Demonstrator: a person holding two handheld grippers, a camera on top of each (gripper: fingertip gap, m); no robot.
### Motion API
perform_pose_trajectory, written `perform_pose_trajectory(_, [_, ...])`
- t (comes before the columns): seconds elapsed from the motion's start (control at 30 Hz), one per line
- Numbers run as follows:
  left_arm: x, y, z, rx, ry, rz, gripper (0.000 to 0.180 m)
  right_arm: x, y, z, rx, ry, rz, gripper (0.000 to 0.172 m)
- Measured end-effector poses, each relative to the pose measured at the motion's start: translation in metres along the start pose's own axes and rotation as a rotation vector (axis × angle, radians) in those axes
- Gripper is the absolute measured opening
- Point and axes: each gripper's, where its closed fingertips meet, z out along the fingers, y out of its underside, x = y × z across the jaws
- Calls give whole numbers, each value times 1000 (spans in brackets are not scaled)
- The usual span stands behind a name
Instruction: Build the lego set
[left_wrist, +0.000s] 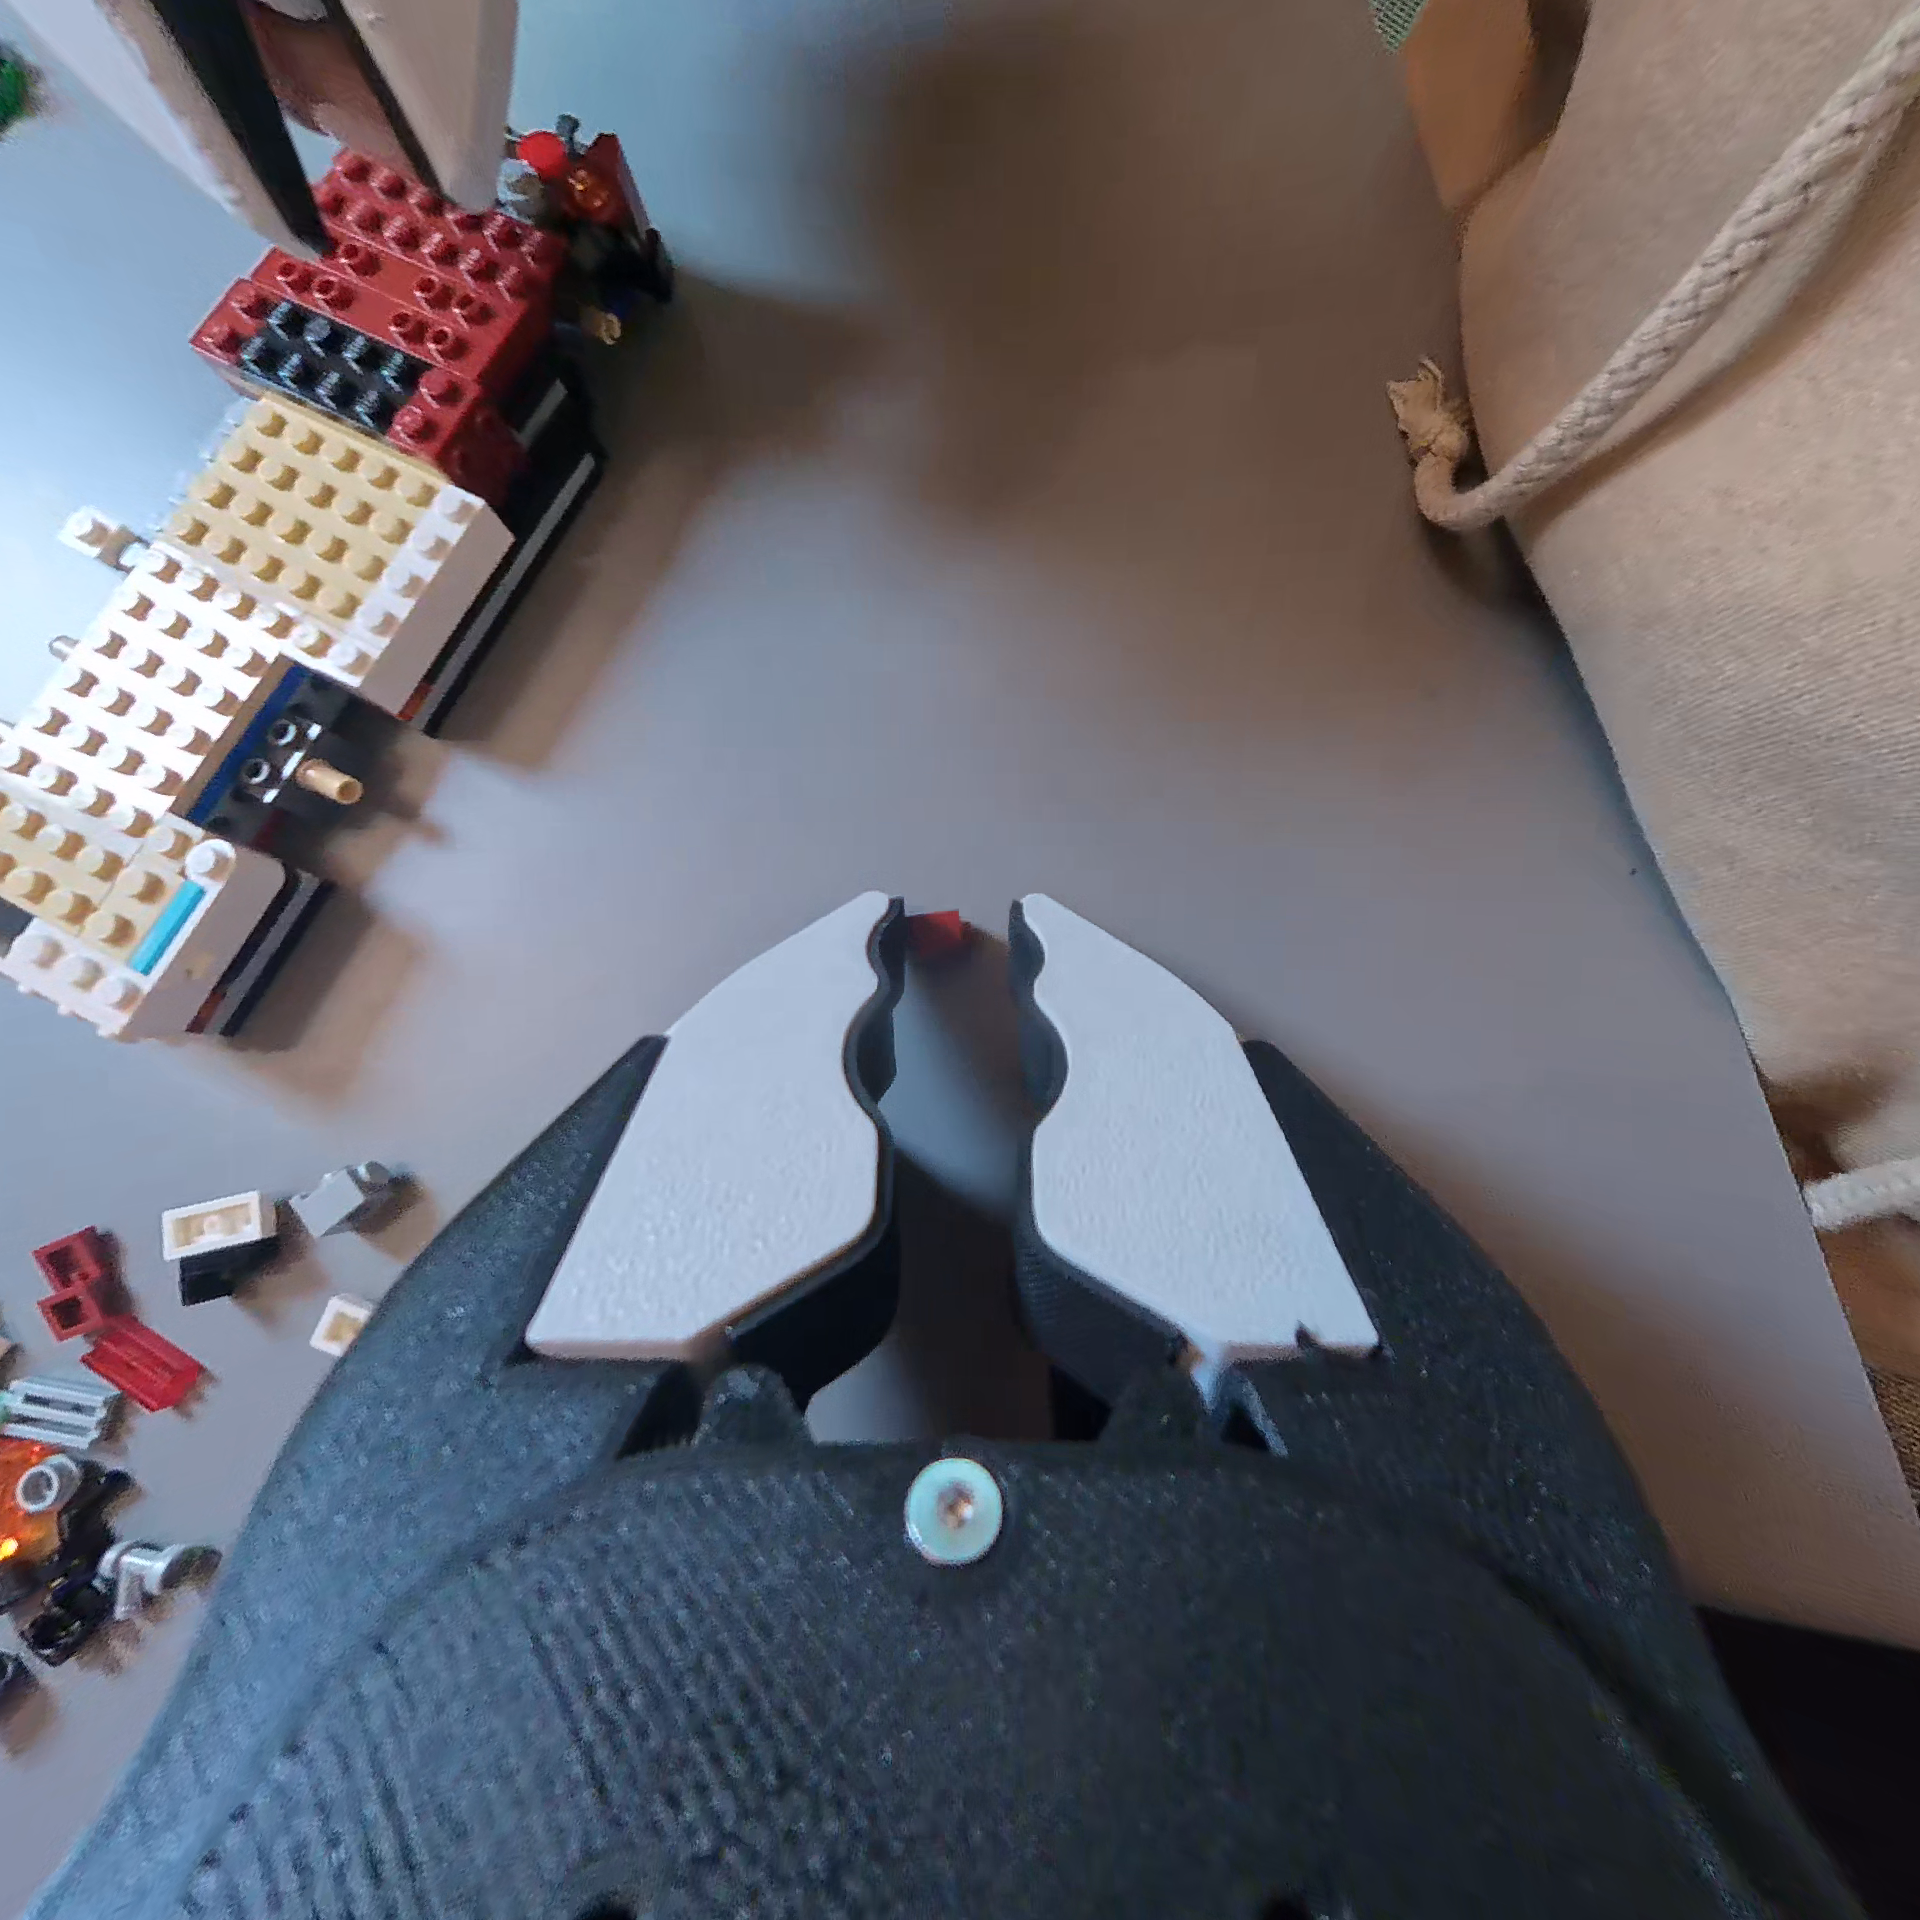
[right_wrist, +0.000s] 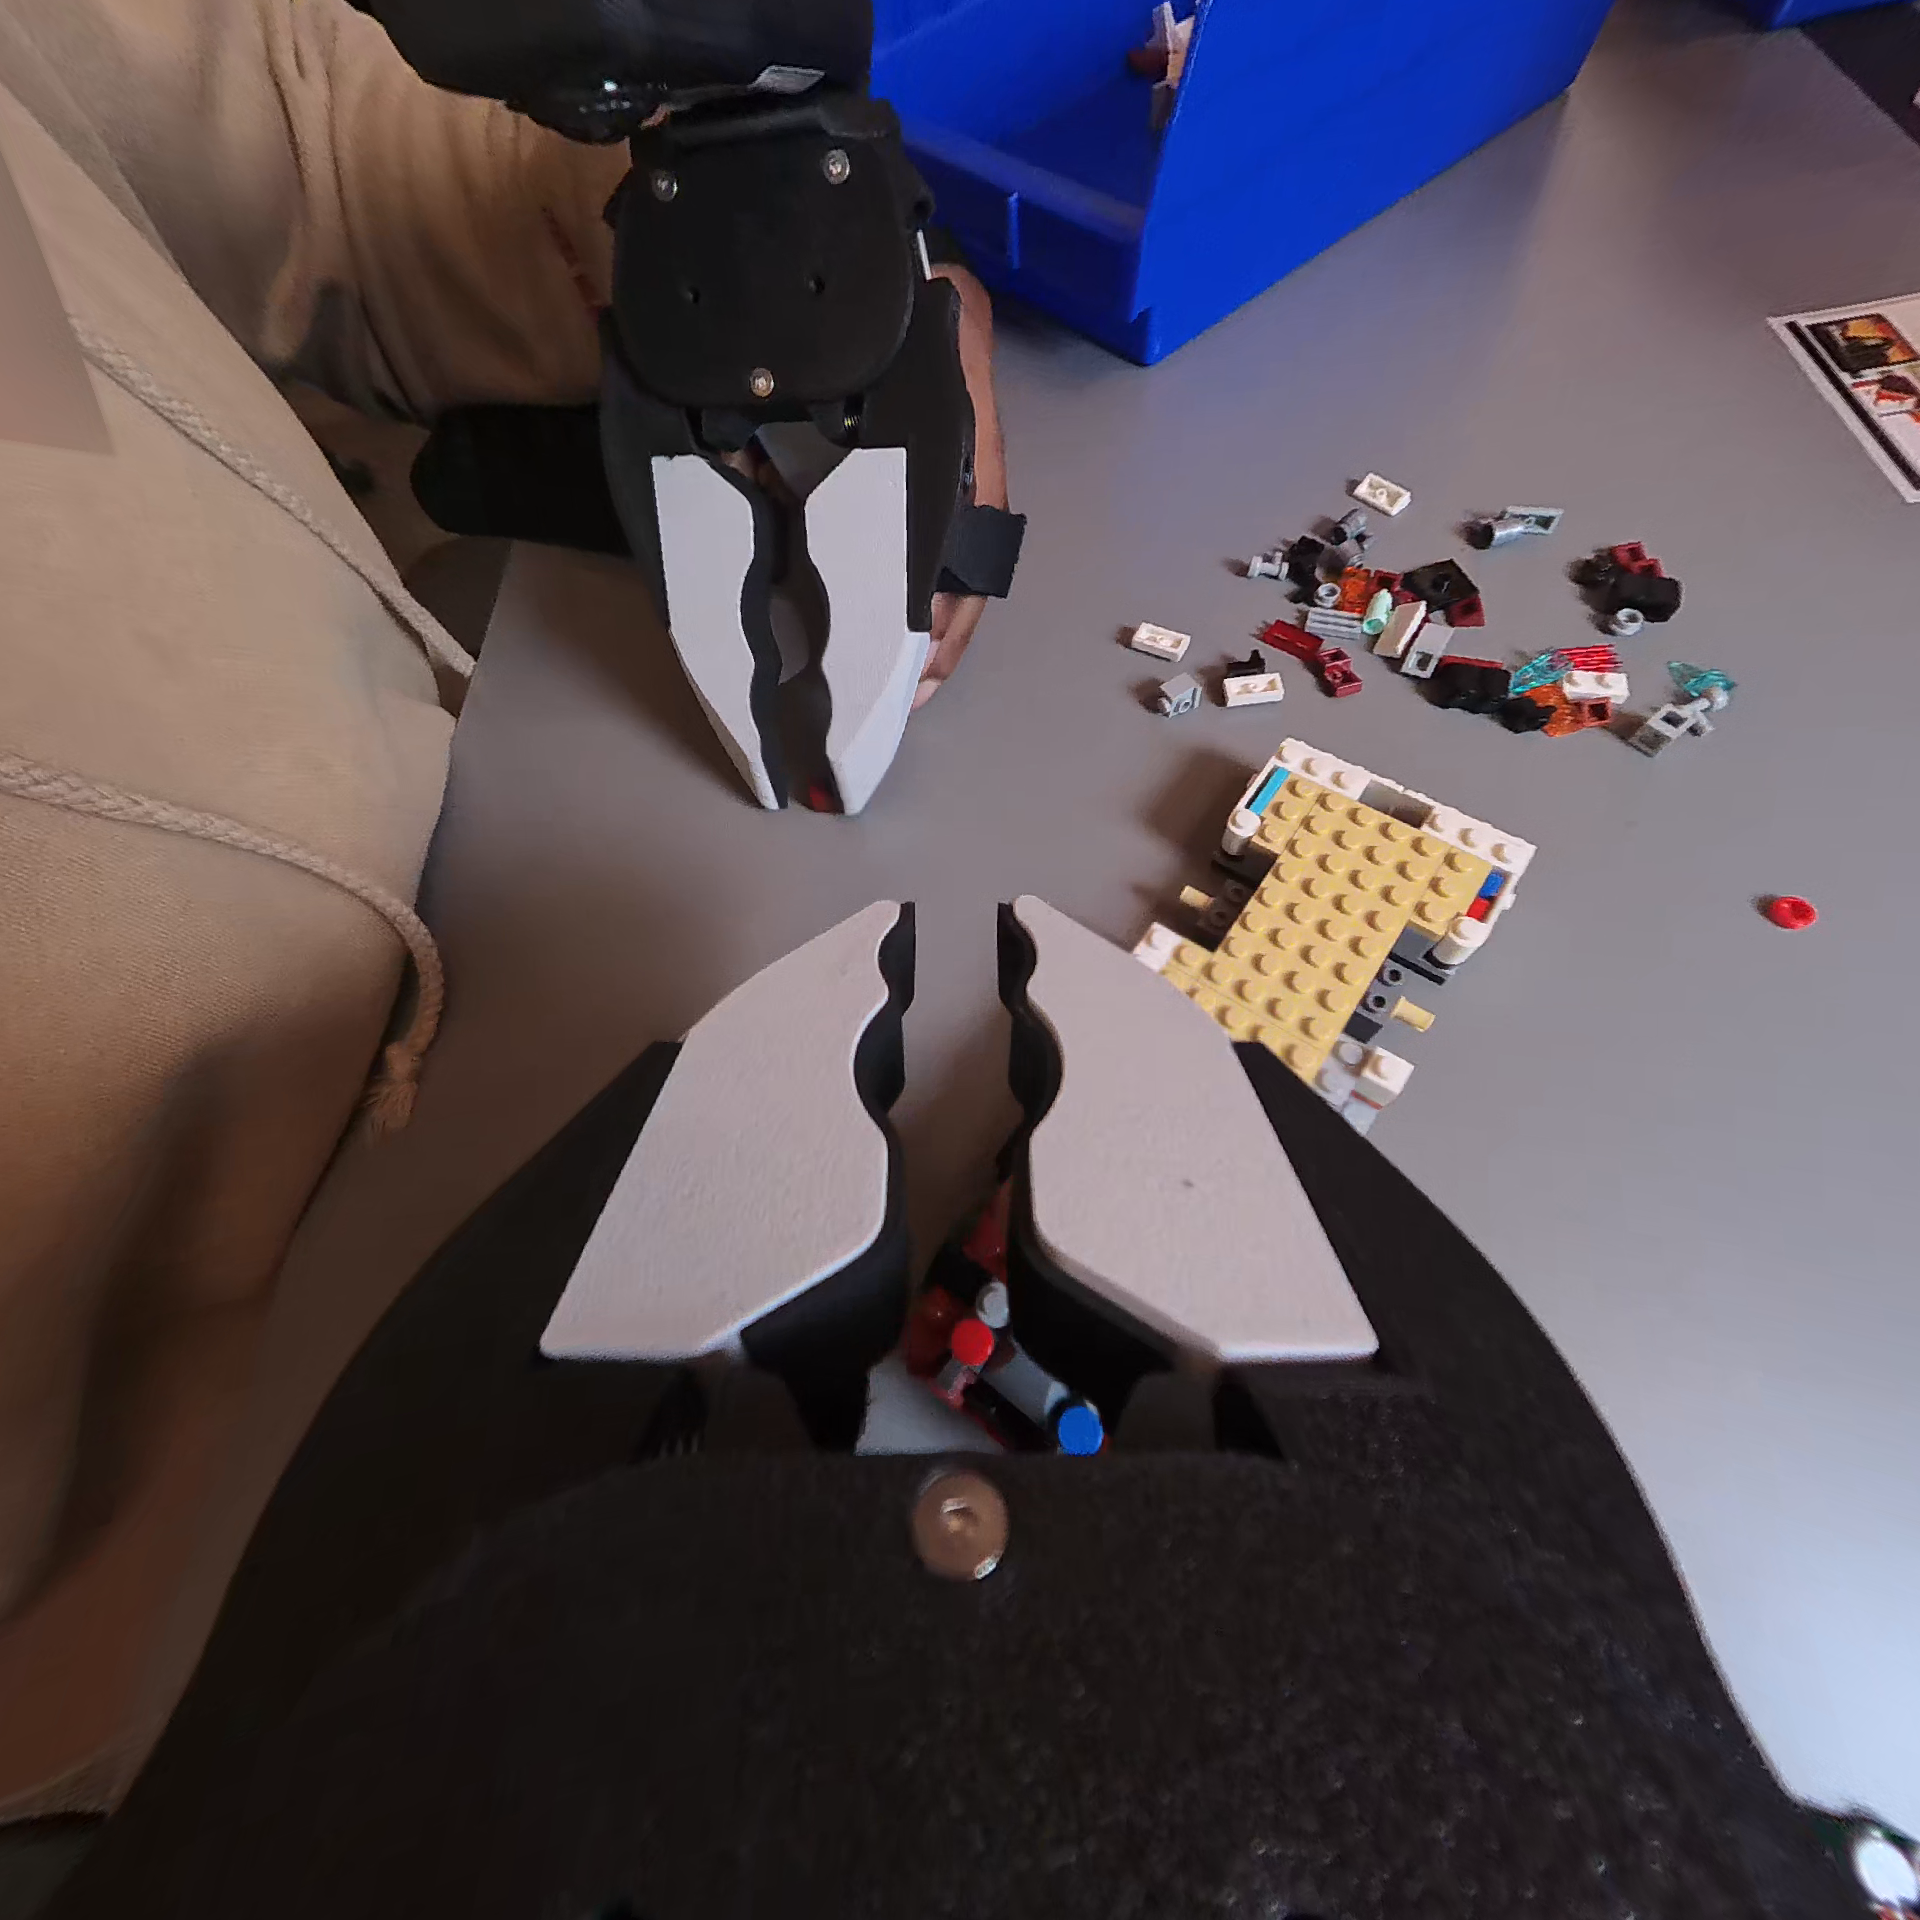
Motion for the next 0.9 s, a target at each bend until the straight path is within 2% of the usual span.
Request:
perform_pose_trajectory(0.43, [23, 13, -12, -57, 129, 12, 16, -10, 8, 4, -22, -11, 12, 15])
perform_pose_trajectory(0.73, [17, 11, -10, -58, 89, 16, 8, -14, 10, 8, -25, -17, 16, 15])
perform_pose_trajectory(0.8, [5, 3, -9, -10, 20, 24, 8, -17, 10, 11, -32, -4, -3, 15])
perform_pose_trajectory(0.9, [-18, -29, -18, 193, -93, -11, 8, -23, 2, 15, 0, 40, -87, 15])
